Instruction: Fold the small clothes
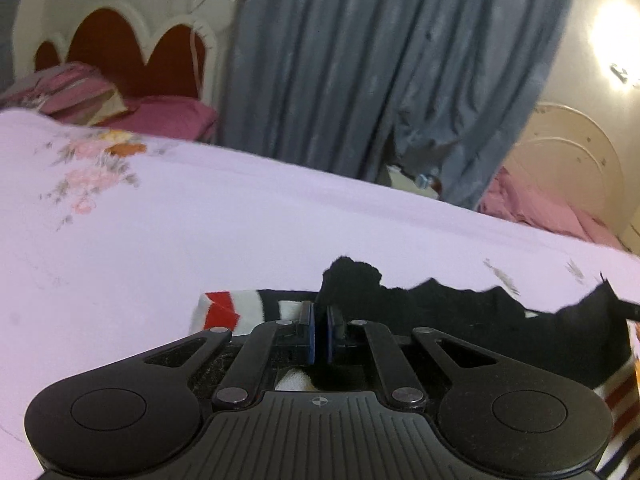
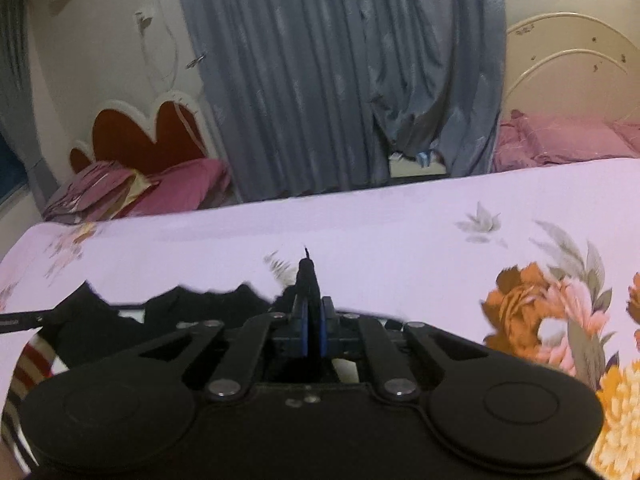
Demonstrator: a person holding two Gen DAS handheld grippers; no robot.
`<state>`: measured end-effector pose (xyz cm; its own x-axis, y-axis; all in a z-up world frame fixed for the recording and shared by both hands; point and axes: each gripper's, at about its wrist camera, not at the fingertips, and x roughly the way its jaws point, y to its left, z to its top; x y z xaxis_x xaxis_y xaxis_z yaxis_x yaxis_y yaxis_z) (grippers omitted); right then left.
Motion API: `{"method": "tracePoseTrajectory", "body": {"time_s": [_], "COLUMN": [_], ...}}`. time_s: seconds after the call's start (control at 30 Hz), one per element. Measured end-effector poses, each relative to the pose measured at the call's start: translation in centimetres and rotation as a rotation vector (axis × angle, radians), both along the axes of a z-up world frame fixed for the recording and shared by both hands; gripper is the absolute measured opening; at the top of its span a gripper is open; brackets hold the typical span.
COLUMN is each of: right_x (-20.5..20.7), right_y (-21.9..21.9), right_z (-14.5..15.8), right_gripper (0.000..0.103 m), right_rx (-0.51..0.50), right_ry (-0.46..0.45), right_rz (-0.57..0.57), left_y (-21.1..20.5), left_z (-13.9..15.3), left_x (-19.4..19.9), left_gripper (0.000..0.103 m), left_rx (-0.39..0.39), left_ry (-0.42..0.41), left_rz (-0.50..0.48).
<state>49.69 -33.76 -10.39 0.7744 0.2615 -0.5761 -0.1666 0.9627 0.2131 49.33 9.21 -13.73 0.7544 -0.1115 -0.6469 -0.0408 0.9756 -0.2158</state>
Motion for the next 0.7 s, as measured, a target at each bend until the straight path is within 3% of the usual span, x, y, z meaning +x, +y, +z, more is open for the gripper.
{"method": "tracePoseTrajectory", "body": {"time_s": [0.13,0.27,0.4,0.43,0.53,0.7], "right_x": [1.5,2.3,3.0,2.8,1.9,-0.2], "right_y": [0.1,-0.2,0.0,0.0,-0.2,0.2], "right_z": [-2.3,-4.2,-6.3,-6.2,-4.9,-1.8], "right_gripper": [0.005,0.005,0.005,0.006,0.028,0.028], "right_rx": [-0.015,0.008,-0.032,-0.030,-0.006,-0.009], "right_ry": [0.051,0.082,0.138,0.129,0.096,0.023], "right_rz": [-0.031,-0.070,-0.092,-0.096,-0.092,-0.028], "left_y": [-0.3,0.0,0.2,0.1,-0.1,-0.9], "left_z": [-2.0,-2.5,-4.0,-3.8,-2.8,-0.7], "left_x": [0.7,1.0,1.3,1.0,0.1,-1.9], "left_gripper": [0.005,0.004,0.004,0.004,0.005,0.005], "left_rx": [0.026,0.042,0.066,0.066,0.093,0.086], "left_ry": [0.028,0.000,0.066,0.060,0.042,-0.003], "left_rz": [0.032,0.083,0.088,0.088,0.066,-0.003]}}
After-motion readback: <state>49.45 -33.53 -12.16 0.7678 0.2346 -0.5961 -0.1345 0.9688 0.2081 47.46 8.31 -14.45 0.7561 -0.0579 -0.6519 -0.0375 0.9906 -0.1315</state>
